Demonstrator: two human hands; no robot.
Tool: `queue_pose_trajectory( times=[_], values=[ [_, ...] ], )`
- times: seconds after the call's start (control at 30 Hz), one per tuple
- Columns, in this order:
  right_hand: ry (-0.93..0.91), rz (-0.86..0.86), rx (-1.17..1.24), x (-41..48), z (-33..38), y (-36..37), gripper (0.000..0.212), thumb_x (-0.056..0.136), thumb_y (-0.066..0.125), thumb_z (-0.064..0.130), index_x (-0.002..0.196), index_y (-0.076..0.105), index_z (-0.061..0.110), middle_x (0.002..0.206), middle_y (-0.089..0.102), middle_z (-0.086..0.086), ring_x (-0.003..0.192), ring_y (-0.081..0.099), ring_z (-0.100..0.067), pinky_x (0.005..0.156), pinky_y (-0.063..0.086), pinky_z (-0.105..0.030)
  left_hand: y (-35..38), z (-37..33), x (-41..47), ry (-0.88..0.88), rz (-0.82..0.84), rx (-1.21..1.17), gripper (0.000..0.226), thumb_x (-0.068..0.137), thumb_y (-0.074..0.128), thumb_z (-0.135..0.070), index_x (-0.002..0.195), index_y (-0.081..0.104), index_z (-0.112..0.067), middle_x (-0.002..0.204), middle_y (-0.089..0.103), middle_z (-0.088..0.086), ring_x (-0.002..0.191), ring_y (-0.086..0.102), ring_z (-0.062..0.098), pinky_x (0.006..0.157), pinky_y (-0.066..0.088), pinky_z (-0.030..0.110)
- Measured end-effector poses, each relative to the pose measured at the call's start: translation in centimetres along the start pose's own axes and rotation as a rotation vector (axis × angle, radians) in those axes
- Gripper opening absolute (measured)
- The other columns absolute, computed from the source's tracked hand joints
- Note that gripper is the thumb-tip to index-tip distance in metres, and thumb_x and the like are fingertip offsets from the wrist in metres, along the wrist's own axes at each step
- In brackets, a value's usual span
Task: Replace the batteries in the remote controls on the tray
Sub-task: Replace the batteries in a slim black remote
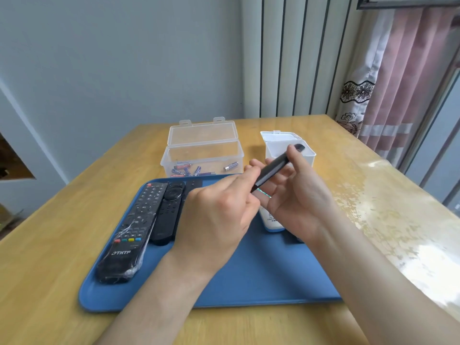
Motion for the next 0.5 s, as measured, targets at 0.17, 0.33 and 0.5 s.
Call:
queue_pose_trajectory(
  times=[0.17, 0.33, 0.5],
  values=[
    [-0.011, -0.026, 0.006, 0.2, 0.4, -0.6, 0.04, 0.1, 0.048, 0.043, 0.109, 0.053, 0.005, 0.083, 0.071, -0.013, 0.067, 0.074, -0.024, 0.056, 0.06, -0.036, -0.5, -0.2, 0.0, 0.036, -0.015, -0.034, 0.036, 0.083, 0.046, -0.006, 0.106, 0.073, -0.007, 0.06, 0.056, -0.001, 0.05, 0.041, 0.019, 0.042, 0.043, 0.029],
    [-0.045, -0.019, 0.047, 0.3, 0.3, -0.1, 0.04, 0.098, 0.051, 0.042, 0.112, 0.053, 0.004, 0.086, 0.072, -0.015, 0.072, 0.074, -0.027, 0.063, 0.062, -0.04, -1.4, -0.3, 0.3, 0.05, -0.117, 0.054, 0.023, 0.084, 0.056, 0.001, 0.098, 0.074, -0.004, 0.062, 0.063, 0.002, 0.061, 0.04, 0.019, 0.053, 0.035, 0.022],
    [-0.099, -0.092, 0.07, 0.6, 0.6, -1.0, 0.032, 0.101, 0.047, 0.038, 0.097, 0.052, 0.007, 0.072, 0.072, -0.01, 0.066, 0.073, -0.023, 0.055, 0.06, -0.036, -2.7, 0.2, 0.4, 0.034, -0.255, 0.093, 0.023, 0.08, 0.055, 0.003, 0.088, 0.075, -0.004, 0.057, 0.062, 0.004, 0.062, 0.043, 0.019, 0.055, 0.036, 0.02]
  ],
)
Point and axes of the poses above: each hand's wrist, its own x-axis towards the middle knuckle, its own y-axis out of the palm, z = x × y, the point moved 5 cm from there along x, towards the middle knuckle
